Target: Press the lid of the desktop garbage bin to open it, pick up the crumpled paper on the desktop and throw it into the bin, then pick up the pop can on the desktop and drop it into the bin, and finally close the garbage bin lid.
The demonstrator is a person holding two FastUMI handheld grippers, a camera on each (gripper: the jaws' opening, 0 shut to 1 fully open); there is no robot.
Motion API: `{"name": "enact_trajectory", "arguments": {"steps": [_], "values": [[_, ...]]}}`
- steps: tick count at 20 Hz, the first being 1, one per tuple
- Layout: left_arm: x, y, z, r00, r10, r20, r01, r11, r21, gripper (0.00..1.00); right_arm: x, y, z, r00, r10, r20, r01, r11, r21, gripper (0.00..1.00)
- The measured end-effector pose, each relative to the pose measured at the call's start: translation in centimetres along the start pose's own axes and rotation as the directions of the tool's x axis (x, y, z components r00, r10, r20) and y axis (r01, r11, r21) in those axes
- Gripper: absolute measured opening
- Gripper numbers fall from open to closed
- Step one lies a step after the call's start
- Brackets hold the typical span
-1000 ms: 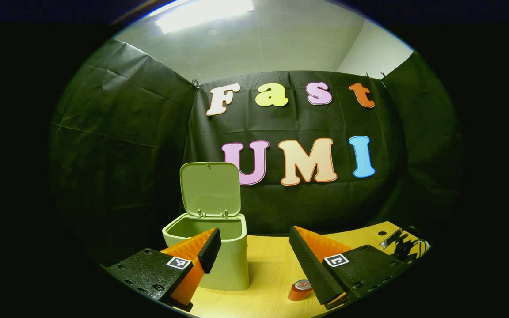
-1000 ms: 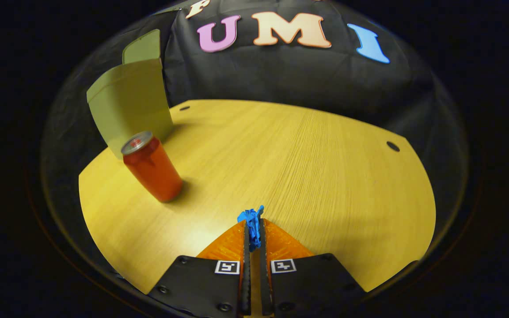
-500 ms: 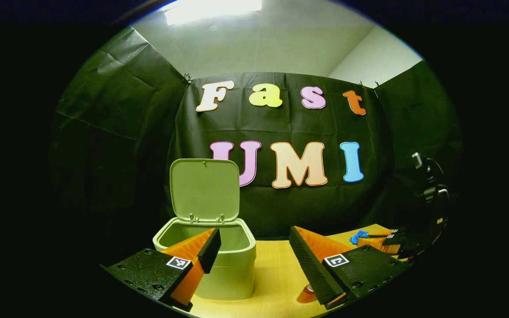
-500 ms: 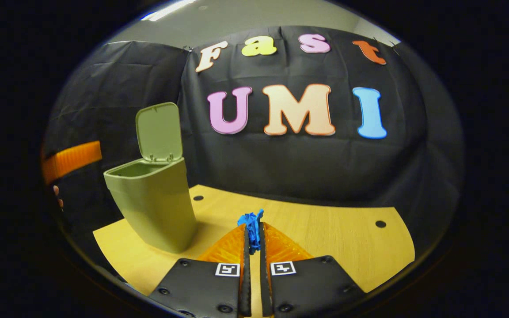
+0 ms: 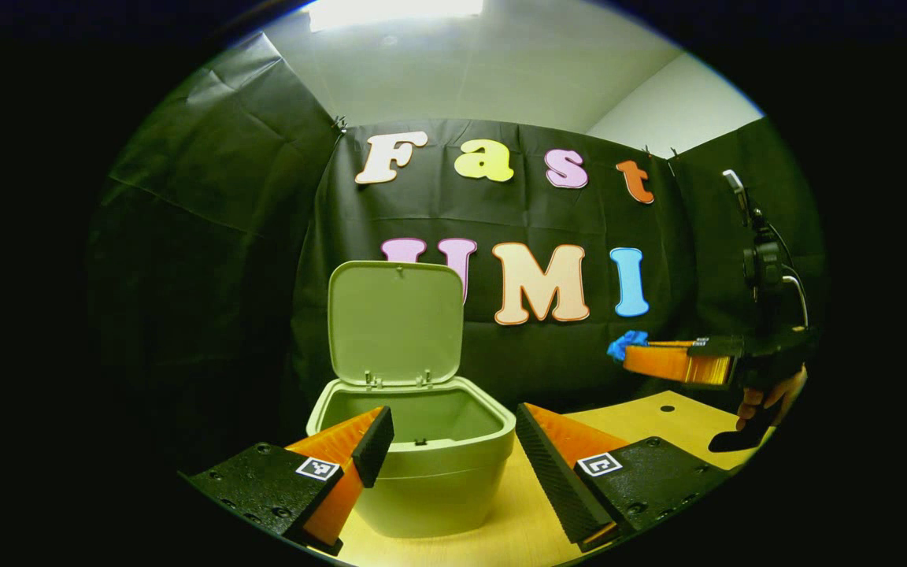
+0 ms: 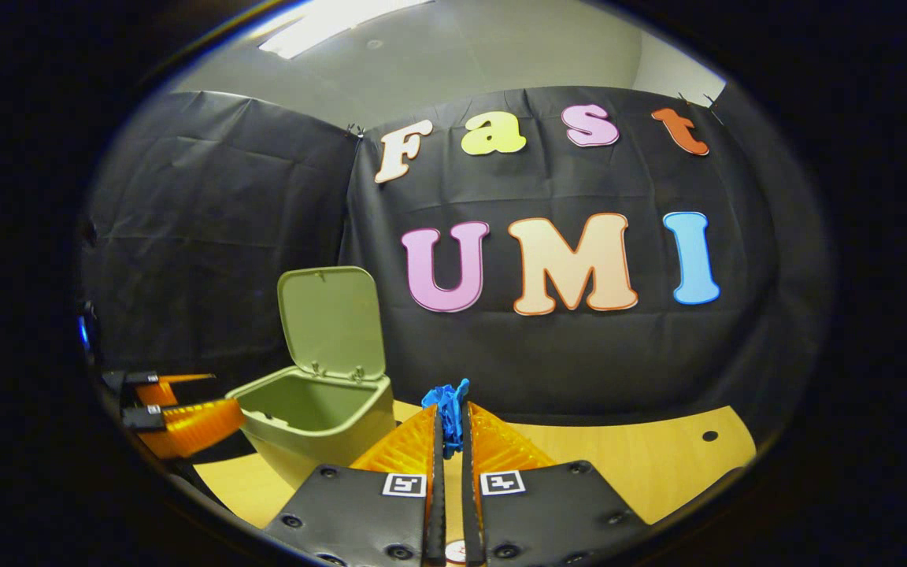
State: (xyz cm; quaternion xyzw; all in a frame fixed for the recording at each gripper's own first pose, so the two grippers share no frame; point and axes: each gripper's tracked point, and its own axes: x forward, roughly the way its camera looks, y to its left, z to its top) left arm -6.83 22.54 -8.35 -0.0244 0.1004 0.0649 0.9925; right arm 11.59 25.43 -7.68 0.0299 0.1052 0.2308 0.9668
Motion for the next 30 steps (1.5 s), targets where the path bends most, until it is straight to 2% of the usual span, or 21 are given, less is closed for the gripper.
{"name": "enact_trajectory", "arguments": {"steps": [3, 7, 10, 11, 12, 13, 15, 16, 17, 18, 21, 26, 30], "values": [[-1.0, 2.5, -1.3, 0.999, 0.023, -0.035, -0.022, 1.0, 0.004, 0.93, 1.6, 5.3, 0.1, 0.994, 0.105, 0.01, -0.105, 0.991, 0.077, 0.1], [-3.0, 5.7, -2.8, 0.995, 0.069, -0.078, -0.069, 0.998, 0.006, 0.93, 3.8, 10.5, -2.1, 0.98, 0.197, -0.029, -0.192, 0.973, 0.125, 0.1], [-4.3, 7.9, -3.3, 0.988, 0.117, -0.098, -0.118, 0.993, -0.001, 0.94, 5.9, 13.2, -3.1, 0.973, 0.228, -0.045, -0.22, 0.967, 0.131, 0.11], [-4.8, 8.8, -3.4, 0.985, 0.135, -0.104, -0.136, 0.991, -0.002, 0.98, 6.5, 13.7, -3.4, 0.972, 0.229, -0.056, -0.22, 0.967, 0.132, 0.11], [-5.2, 9.4, -3.6, 0.982, 0.153, -0.107, -0.154, 0.988, -0.002, 0.94, 7.3, 14.0, -4.1, 0.971, 0.229, -0.07, -0.219, 0.967, 0.131, 0.1], [-5.8, 10.2, -3.6, 0.979, 0.17, -0.11, -0.172, 0.985, -0.001, 0.98, 7.9, 14.5, -4.5, 0.969, 0.233, -0.087, -0.221, 0.967, 0.124, 0.12], [-7.0, 11.2, -3.7, 0.972, 0.205, -0.113, -0.206, 0.979, 0.006, 0.98, 9.1, 15.5, -4.8, 0.965, 0.24, -0.107, -0.229, 0.968, 0.105, 0.12], [-7.3, 11.8, -3.8, 0.968, 0.221, -0.116, -0.221, 0.975, 0.012, 0.98, 9.4, 16.0, -5.0, 0.963, 0.245, -0.108, -0.234, 0.967, 0.105, 0.16], [-7.6, 12.4, -3.9, 0.965, 0.234, -0.117, -0.234, 0.972, 0.015, 0.94, 9.8, 15.9, -5.1, 0.967, 0.23, -0.109, -0.218, 0.97, 0.11, 0.22], [-7.7, 12.8, -4.0, 0.963, 0.242, -0.118, -0.242, 0.97, 0.015, 0.96, 10.1, 16.0, -5.2, 0.967, 0.232, -0.109, -0.218, 0.968, 0.125, 0.26], [-7.7, 12.5, -4.2, 0.961, 0.247, -0.125, -0.247, 0.969, 0.009, 0.92, 10.2, 15.6, -5.4, 0.962, 0.237, -0.132, -0.217, 0.964, 0.154, 0.99], [-5.6, 8.5, -3.8, 0.98, 0.163, -0.11, -0.164, 0.986, -0.001, 0.92, 7.9, 10.9, -2.4, 0.986, 0.16, -0.052, -0.154, 0.983, 0.101, 0.94], [-3.4, 3.7, -3.0, 0.994, 0.067, -0.09, -0.069, 0.998, -0.011, 0.93, 5.3, 5.7, -1.1, 0.997, 0.078, -0.015, -0.077, 0.994, 0.074, 0.97]]}}
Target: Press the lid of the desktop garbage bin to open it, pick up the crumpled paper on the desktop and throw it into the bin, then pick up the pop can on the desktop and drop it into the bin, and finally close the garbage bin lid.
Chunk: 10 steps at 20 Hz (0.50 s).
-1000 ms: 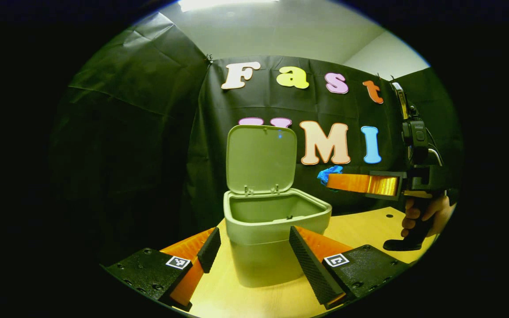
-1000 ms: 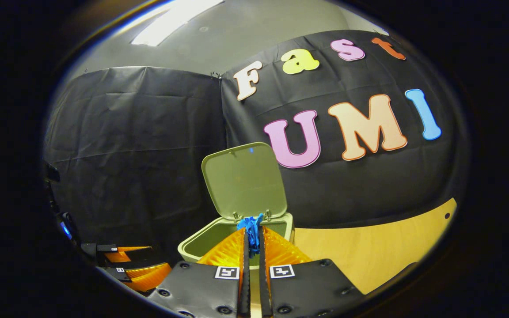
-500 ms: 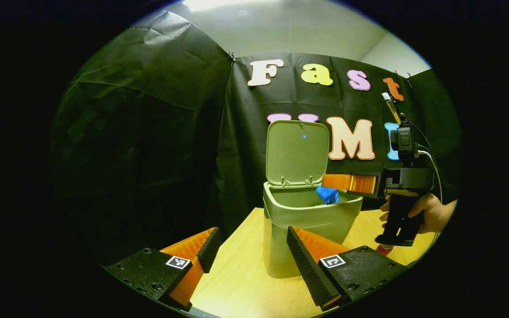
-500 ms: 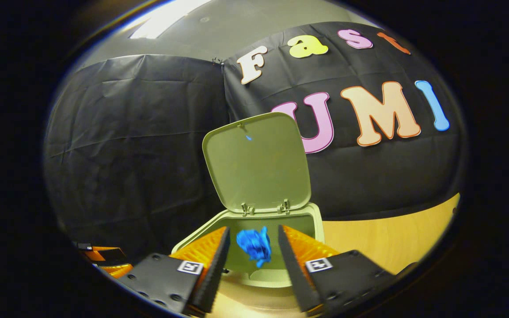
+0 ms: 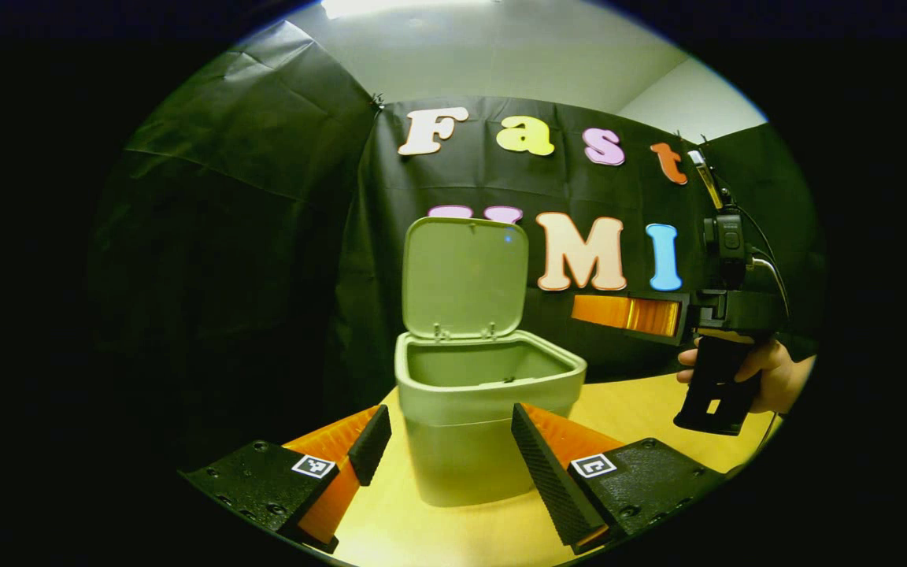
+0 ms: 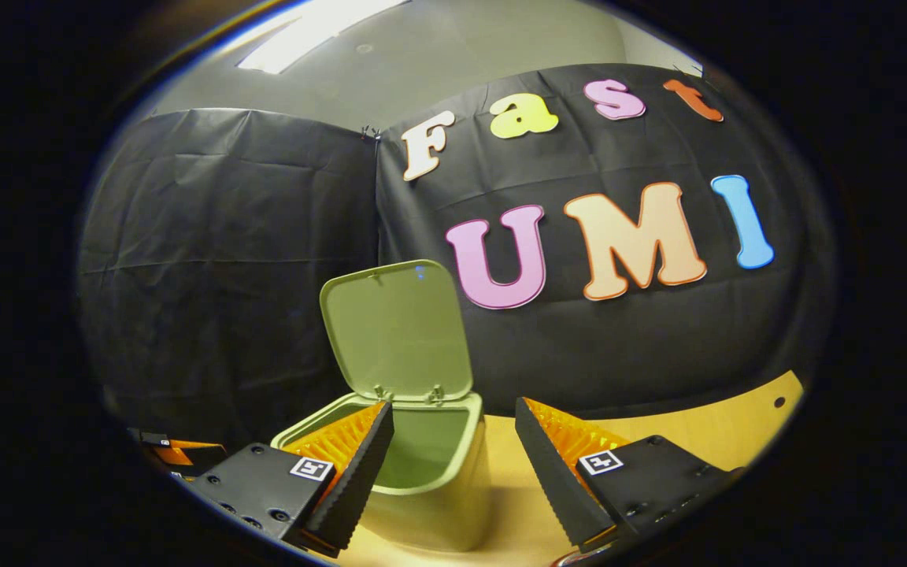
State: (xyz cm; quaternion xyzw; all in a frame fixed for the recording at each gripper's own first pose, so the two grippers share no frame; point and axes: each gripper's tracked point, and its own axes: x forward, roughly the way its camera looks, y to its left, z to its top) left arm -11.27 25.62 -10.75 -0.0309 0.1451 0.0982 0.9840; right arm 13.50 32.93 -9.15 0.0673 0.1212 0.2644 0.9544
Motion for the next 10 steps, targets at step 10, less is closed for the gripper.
{"name": "enact_trajectory", "arguments": {"steps": [10], "values": [[3.2, -14.6, -0.4, 0.967, -0.255, -0.008, 0.255, 0.967, -0.025, 0.92, -10.3, -13.4, 1.7, 0.98, -0.199, 0.027, 0.201, 0.977, -0.07, 0.97]]}}
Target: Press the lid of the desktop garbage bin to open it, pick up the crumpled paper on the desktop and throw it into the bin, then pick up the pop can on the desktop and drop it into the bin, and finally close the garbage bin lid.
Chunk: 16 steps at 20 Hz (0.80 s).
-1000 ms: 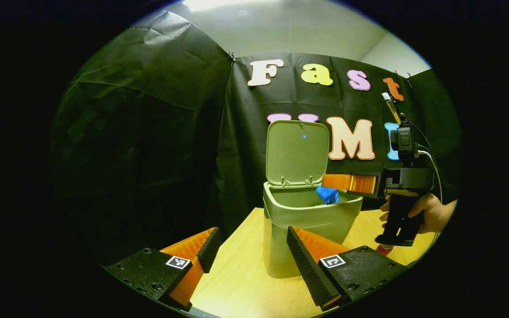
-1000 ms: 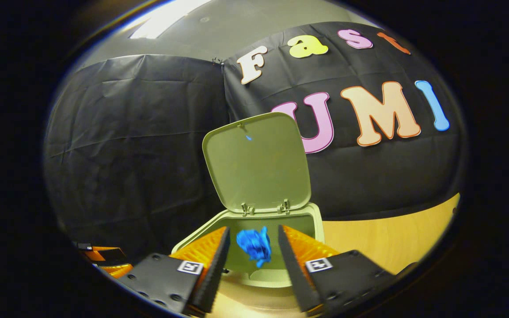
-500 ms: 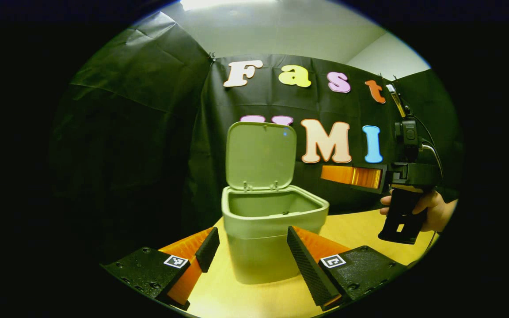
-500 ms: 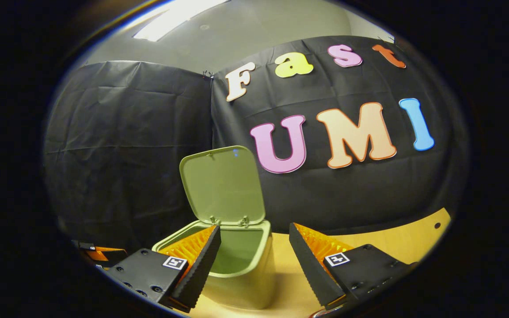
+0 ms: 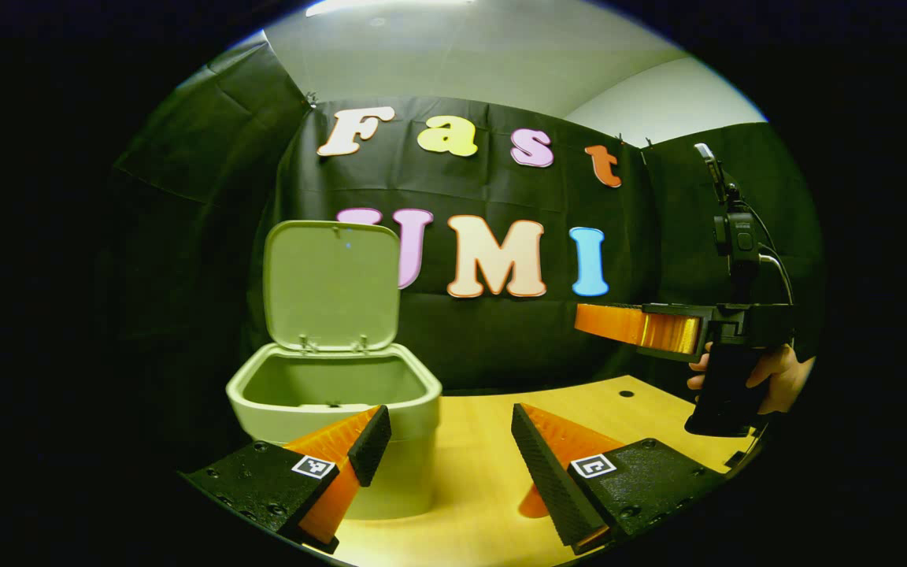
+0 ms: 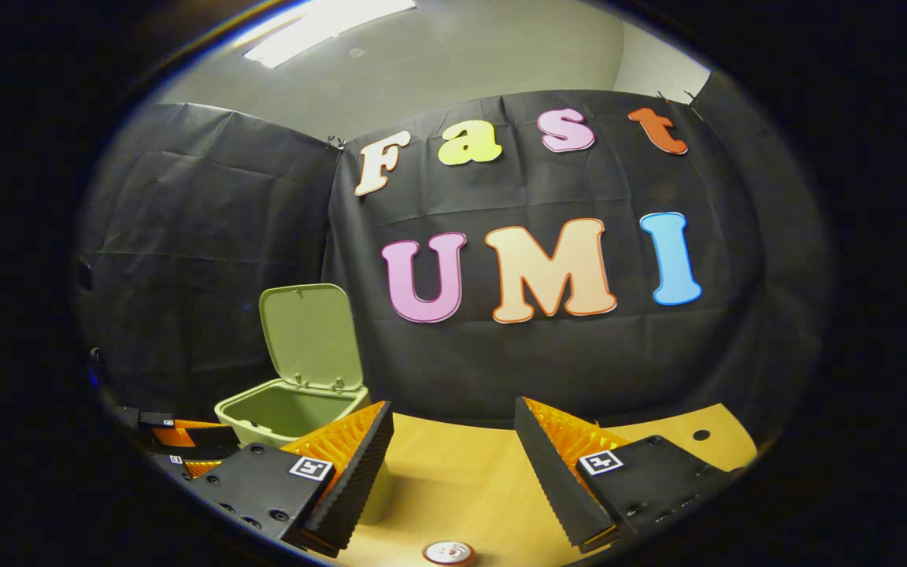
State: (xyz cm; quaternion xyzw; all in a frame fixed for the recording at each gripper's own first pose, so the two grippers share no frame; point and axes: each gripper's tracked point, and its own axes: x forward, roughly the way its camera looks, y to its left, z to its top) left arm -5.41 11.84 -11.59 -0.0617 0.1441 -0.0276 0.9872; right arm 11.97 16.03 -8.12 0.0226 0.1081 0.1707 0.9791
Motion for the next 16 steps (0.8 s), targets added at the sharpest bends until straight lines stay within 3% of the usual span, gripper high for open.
{"name": "enact_trajectory", "arguments": {"steps": [9, 16], "values": [[4.6, -8.2, -6.9, 0.975, -0.154, -0.16, 0.143, 0.986, -0.083, 0.93, -7.5, -13.2, -3.0, 0.974, -0.21, -0.083, 0.214, 0.976, 0.038, 0.97], [6.0, -9.9, -15.1, 0.936, -0.162, -0.312, 0.147, 0.987, -0.073, 0.93, -11.8, -18.4, -5.1, 0.945, -0.292, -0.146, 0.303, 0.951, 0.062, 0.97]]}}
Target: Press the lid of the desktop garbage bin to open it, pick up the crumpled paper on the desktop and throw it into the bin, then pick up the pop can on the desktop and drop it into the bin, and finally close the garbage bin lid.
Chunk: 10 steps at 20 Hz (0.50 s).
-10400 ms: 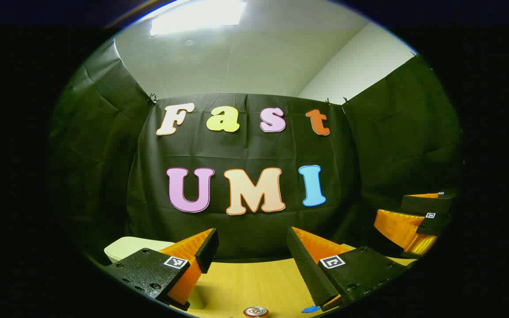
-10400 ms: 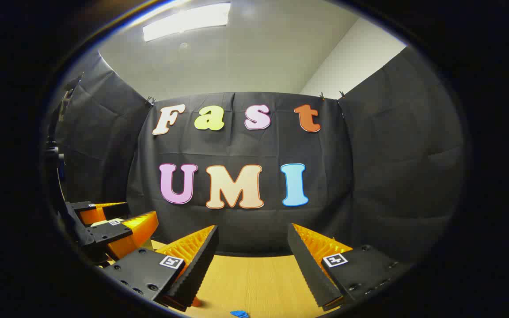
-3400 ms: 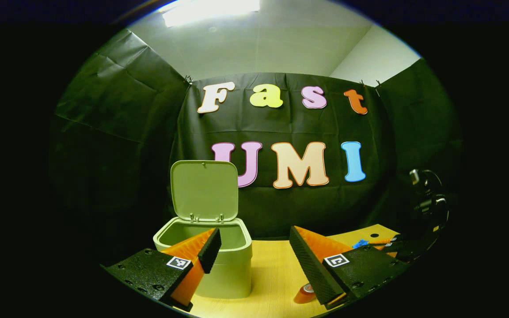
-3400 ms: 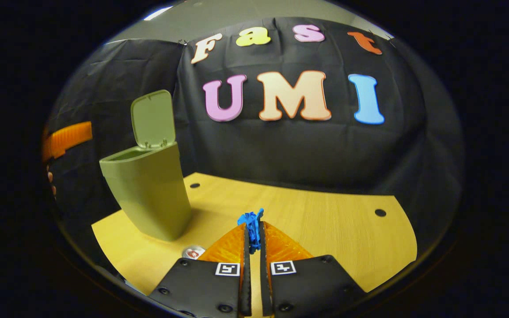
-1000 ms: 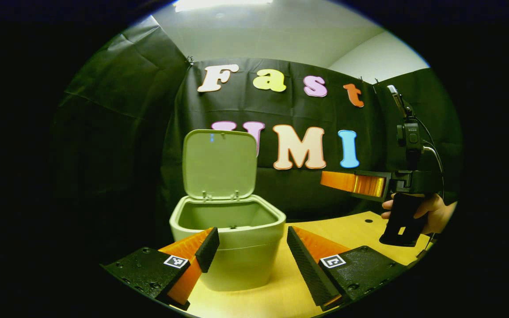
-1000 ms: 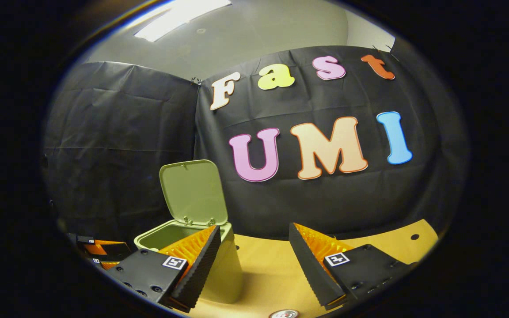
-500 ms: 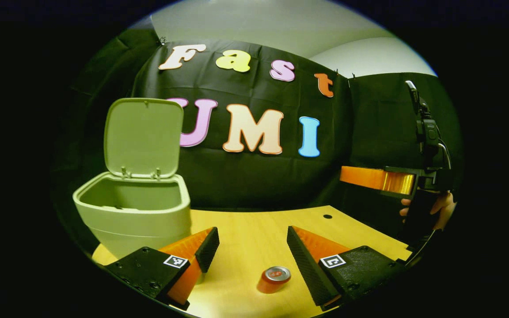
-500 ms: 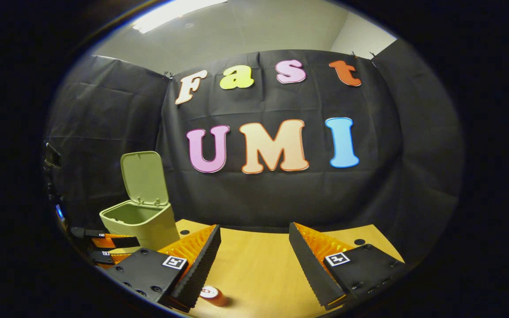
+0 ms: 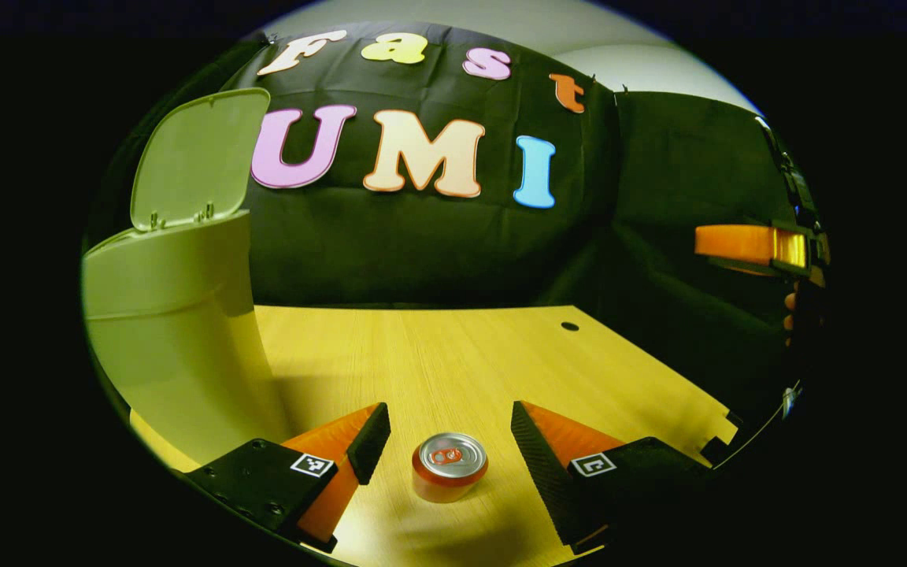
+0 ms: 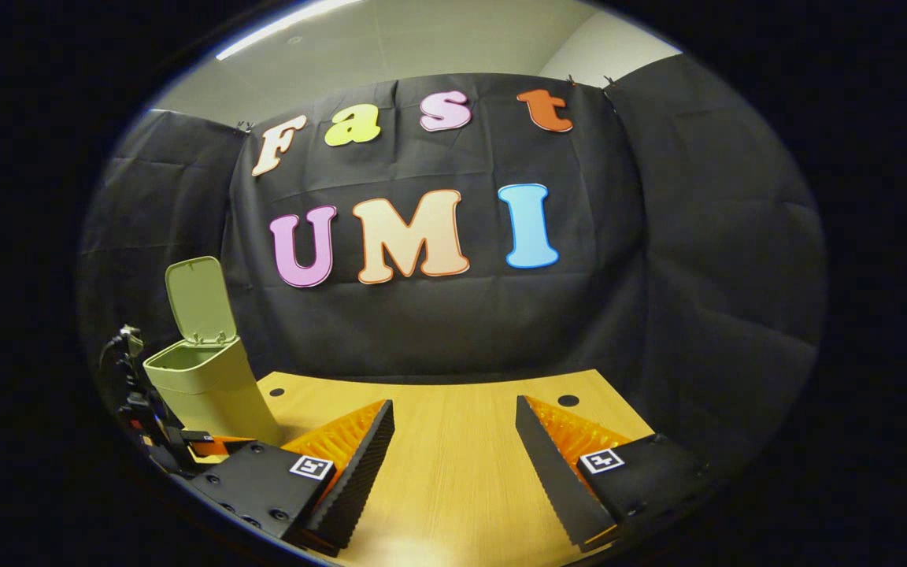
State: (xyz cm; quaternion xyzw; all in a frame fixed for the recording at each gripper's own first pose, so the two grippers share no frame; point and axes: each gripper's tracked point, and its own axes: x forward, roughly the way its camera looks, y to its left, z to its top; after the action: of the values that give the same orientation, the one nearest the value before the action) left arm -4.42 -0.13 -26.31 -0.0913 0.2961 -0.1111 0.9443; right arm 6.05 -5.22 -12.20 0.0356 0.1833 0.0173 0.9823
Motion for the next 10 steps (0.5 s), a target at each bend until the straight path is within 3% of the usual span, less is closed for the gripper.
{"name": "enact_trajectory", "arguments": {"steps": [8, 9, 10], "values": [[3.3, 0.0, -8.3, 0.984, 0.015, -0.178, -0.005, 0.998, 0.062, 0.93, -1.4, -3.3, -0.8, 0.998, -0.043, -0.034, 0.043, 0.999, 0.002, 0.97], [3.6, 0.5, -8.6, 0.982, 0.028, -0.186, -0.015, 0.997, 0.074, 0.9, -1.5, -3.5, -0.9, 0.998, -0.044, -0.035, 0.044, 0.999, 0.0, 0.97], [3.7, 0.4, -8.2, 0.984, 0.03, -0.176, -0.016, 0.996, 0.084, 0.77, -1.5, -3.5, -0.9, 0.998, -0.044, -0.034, 0.044, 0.999, -0.002, 0.97]]}}
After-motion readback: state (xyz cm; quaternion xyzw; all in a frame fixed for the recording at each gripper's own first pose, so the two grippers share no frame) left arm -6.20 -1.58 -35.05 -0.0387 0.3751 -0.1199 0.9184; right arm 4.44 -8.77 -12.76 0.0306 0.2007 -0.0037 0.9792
